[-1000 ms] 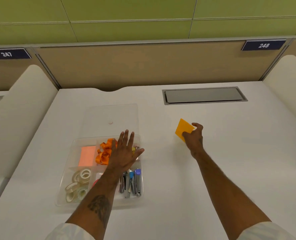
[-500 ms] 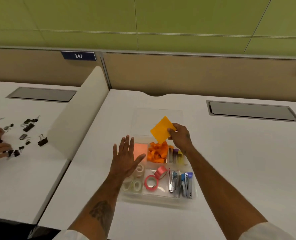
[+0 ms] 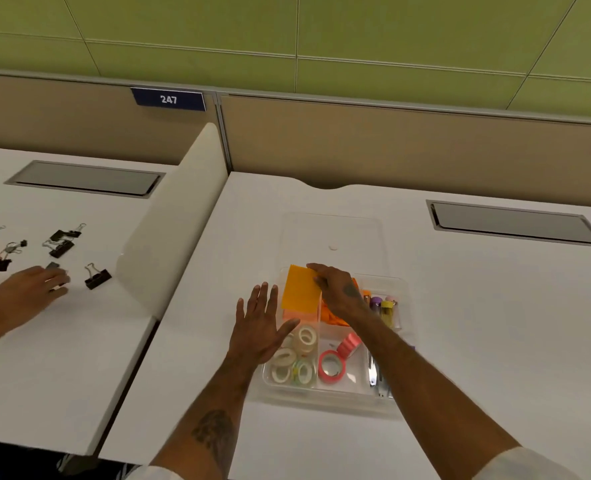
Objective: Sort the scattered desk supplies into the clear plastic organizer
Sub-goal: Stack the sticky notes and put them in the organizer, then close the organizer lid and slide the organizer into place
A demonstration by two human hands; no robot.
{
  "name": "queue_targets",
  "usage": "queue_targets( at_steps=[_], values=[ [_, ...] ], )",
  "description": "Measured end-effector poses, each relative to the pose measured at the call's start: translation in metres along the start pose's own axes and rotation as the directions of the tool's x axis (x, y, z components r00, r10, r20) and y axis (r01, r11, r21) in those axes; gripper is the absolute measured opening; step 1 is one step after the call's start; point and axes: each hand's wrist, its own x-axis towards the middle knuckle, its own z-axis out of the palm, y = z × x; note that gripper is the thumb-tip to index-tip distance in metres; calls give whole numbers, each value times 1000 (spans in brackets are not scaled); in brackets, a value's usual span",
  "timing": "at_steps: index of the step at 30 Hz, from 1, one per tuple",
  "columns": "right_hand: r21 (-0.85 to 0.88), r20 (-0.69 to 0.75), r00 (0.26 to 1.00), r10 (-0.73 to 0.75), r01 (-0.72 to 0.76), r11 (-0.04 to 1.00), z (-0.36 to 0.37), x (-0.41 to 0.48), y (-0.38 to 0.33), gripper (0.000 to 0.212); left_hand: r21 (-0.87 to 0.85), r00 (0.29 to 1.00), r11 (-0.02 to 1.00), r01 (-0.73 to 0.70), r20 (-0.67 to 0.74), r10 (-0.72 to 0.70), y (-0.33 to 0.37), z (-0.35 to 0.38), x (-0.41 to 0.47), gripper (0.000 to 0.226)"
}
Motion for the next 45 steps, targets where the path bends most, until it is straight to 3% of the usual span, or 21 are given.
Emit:
queue_targets(
  at_steps=[4,10,21,28,34,42,45],
  values=[
    [-149,91,995,27,-13,989,8,-1,3,40,-17,1000,1000,5,-10,-5,-1,0,1,101],
    [-231,204,977,70,-22,973,17,-3,3,42,-48,1000,999,7,-4,-8,1,-1,2,110],
    [-354,-72,994,82,-102,930,-18,-9,17,50,29,1000,1000,8,3,-8,3,-10,2,101],
    [-499,-102,982,160,-190,845,-56,-19,56,80,43,996,999,-20,-81,24,20,-34,29,99],
    [-580,-141,980,142,-198,790,-85,-10,88,102,127,993,992,-14,-115,29,37,-57,59,96],
    [-541,-141,974,179,-227,810,-97,23,108,106,149,997,989,-14,-69,24,42,-66,107,99],
    [-511,-106,967,232,-253,822,-97,38,110,89,154,999,988,-20,-40,26,38,-65,129,102]
  ],
)
